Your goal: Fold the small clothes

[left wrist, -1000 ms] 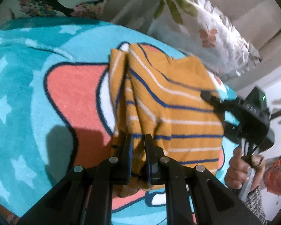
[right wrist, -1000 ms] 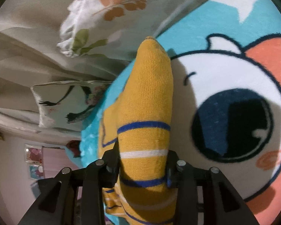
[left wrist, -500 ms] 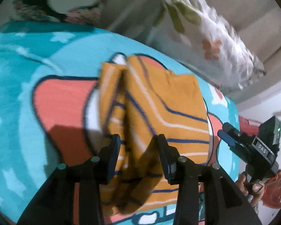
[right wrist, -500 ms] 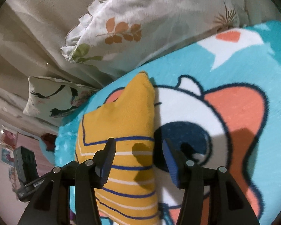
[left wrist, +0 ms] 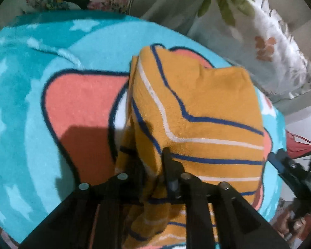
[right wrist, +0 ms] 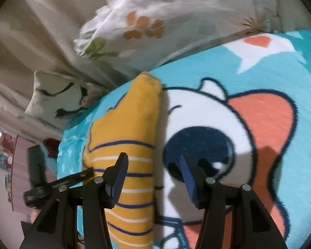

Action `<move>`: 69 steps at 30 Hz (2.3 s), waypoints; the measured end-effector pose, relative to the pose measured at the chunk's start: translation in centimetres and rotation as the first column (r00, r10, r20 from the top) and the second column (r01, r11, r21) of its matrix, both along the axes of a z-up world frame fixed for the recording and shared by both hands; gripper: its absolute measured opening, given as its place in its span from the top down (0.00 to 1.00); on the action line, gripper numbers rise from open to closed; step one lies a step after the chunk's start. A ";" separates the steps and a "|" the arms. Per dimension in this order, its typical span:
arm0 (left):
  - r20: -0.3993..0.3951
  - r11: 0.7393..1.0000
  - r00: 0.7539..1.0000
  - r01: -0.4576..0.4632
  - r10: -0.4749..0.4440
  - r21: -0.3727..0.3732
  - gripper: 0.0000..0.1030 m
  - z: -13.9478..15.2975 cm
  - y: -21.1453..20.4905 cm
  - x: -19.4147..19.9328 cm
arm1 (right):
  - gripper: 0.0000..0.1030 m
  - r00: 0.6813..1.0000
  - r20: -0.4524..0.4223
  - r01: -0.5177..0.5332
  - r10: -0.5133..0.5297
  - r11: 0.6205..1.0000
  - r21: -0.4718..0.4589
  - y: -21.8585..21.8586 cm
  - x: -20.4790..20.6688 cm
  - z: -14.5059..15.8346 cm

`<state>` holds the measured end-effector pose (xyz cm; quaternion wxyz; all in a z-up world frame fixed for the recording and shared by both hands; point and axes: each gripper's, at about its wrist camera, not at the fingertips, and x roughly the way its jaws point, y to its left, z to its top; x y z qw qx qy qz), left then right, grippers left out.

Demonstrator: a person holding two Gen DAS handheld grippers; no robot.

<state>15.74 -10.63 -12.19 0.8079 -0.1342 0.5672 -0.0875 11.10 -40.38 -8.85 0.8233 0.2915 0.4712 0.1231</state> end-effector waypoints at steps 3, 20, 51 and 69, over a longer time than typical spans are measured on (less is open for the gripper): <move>0.003 1.000 1.000 -0.017 0.017 -0.003 0.77 0.5 -0.1 -0.2 | 0.45 0.999 0.013 -0.044 0.045 0.998 -0.033 1.8 0.2 0.5; 0.016 0.998 0.999 -0.039 0.039 0.039 0.35 0.7 -1.0 6.1 | 0.40 0.974 0.026 -0.217 0.227 0.955 -0.200 8.4 -0.9 -1.1; 0.489 0.980 0.868 -0.160 0.085 0.114 0.06 13.4 8.9 -8.2 | 0.00 0.996 -0.008 0.090 -0.091 0.995 -0.036 6.5 -1.4 -5.5; 0.582 0.980 0.813 -0.122 0.007 0.159 0.00 16.5 9.7 -10.9 | 0.00 0.968 0.144 0.252 -0.207 0.802 -0.541 8.3 -8.1 5.4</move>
